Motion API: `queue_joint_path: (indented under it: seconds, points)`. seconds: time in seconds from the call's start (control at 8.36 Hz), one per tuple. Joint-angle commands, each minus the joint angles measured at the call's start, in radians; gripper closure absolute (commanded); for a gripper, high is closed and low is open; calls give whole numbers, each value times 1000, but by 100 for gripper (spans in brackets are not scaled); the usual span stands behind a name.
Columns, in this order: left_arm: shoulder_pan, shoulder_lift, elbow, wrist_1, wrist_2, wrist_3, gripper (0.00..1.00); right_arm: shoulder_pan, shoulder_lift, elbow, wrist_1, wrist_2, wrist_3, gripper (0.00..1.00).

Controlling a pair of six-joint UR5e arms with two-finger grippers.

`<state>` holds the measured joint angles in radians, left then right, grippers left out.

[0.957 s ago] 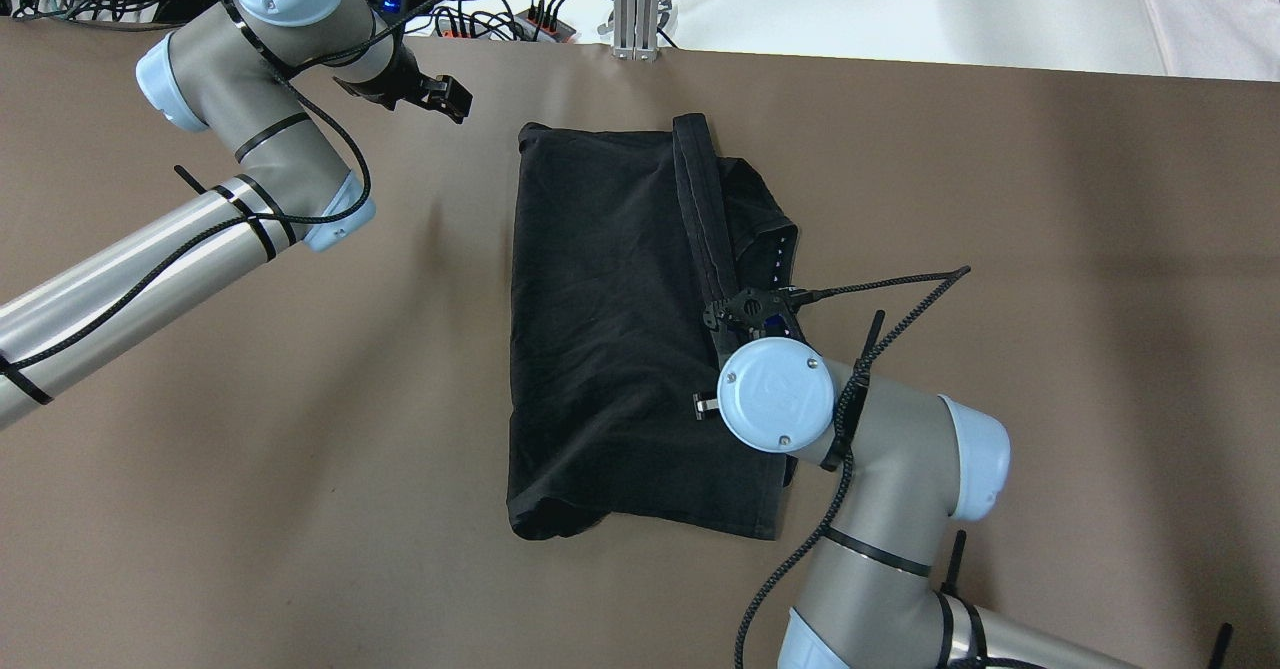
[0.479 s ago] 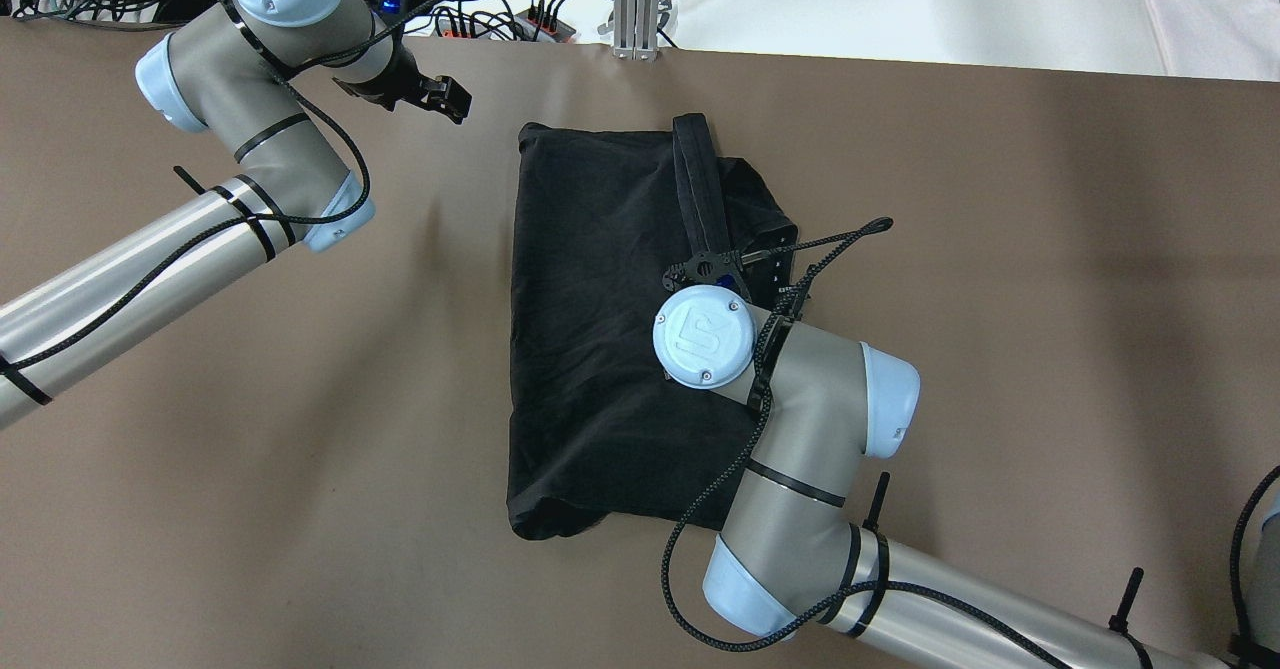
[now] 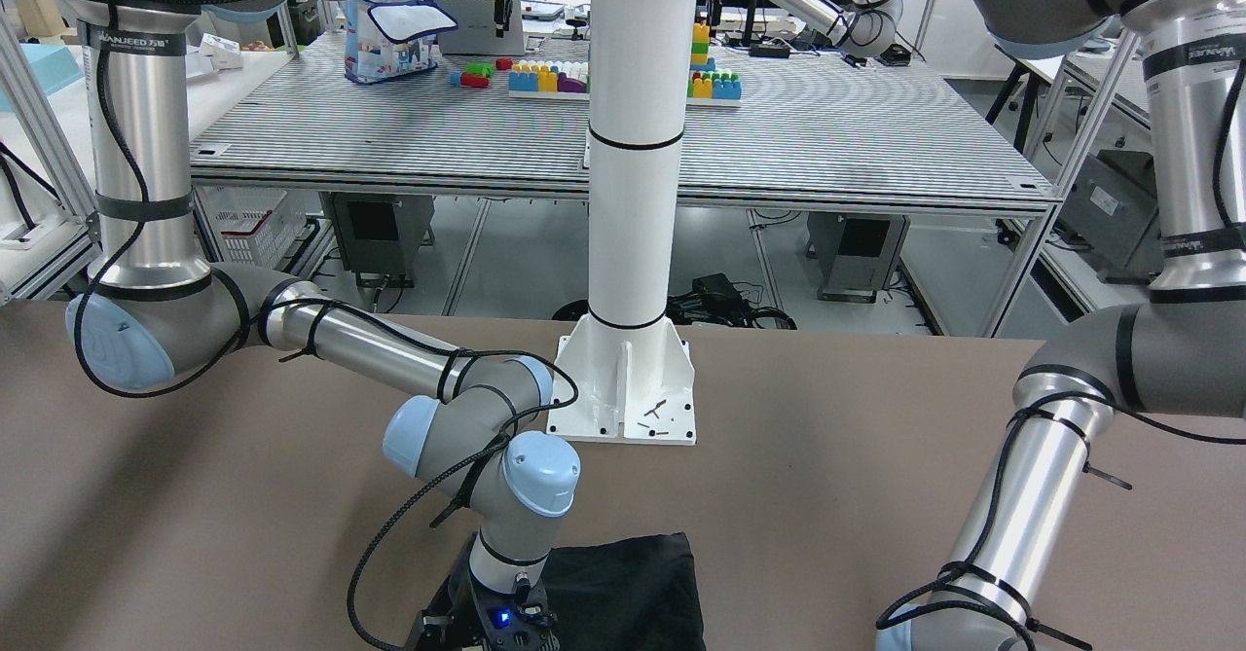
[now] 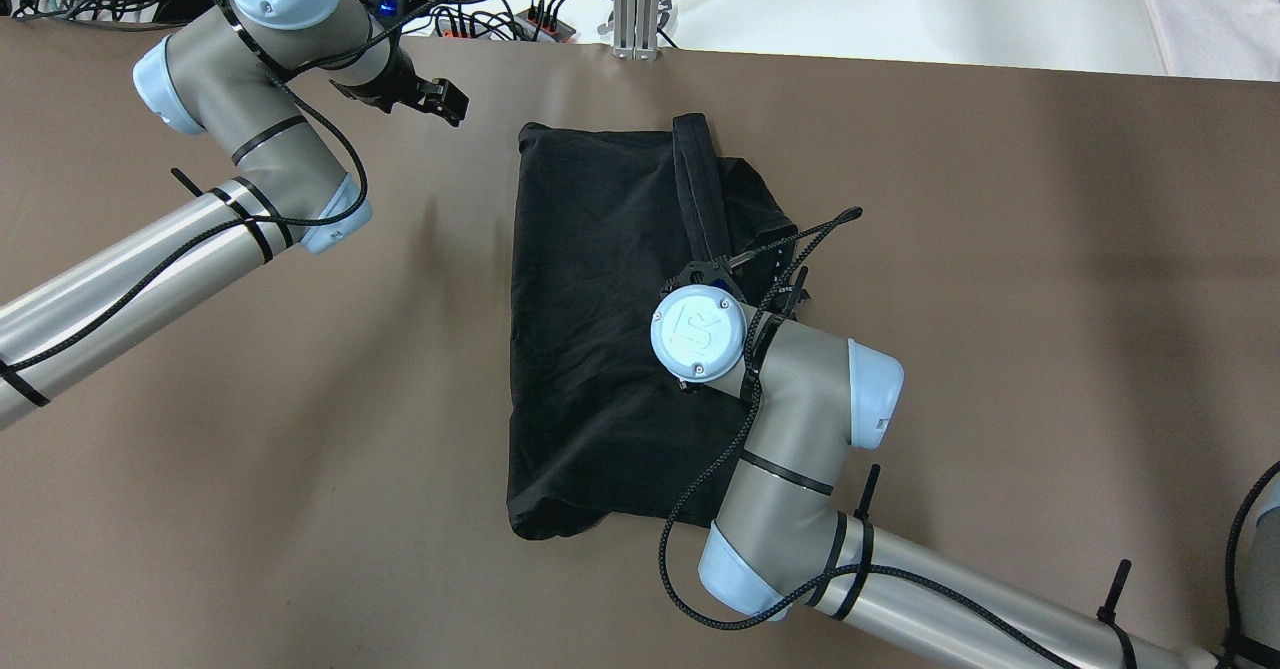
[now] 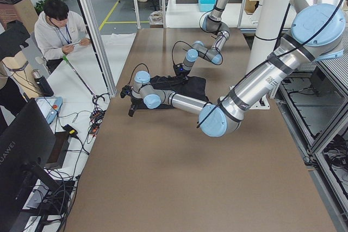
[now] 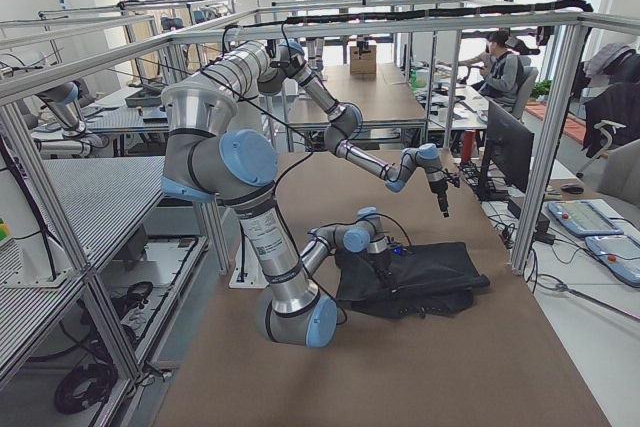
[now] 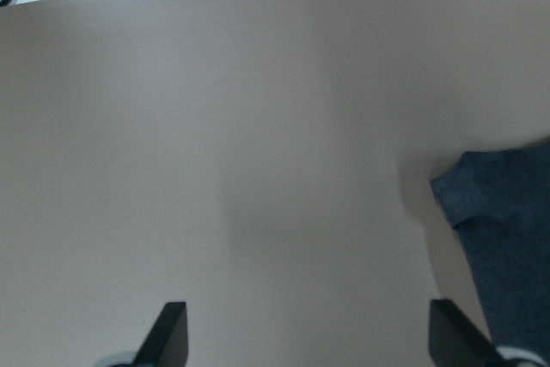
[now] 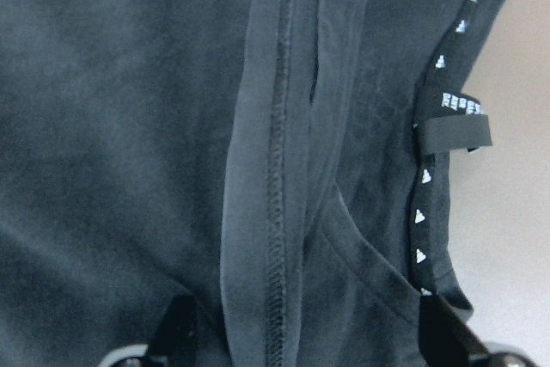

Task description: Fold clothes

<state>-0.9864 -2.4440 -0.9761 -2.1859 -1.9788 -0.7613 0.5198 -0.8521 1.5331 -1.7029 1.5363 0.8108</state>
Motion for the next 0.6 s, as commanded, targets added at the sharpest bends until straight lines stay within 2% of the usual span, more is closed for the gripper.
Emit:
queue_joint_path:
  seconds: [0.0, 0.36, 0.48]
  points:
    - [0, 0, 1, 0, 2, 5, 0, 37, 1, -24, 17, 1, -91, 14]
    - [0, -1, 1, 0, 2, 7, 0, 124, -10, -28, 19, 43, -189, 20]
    - [0, -3, 1, 0, 0, 7, 0, 126, -71, -27, 64, 44, -191, 20]
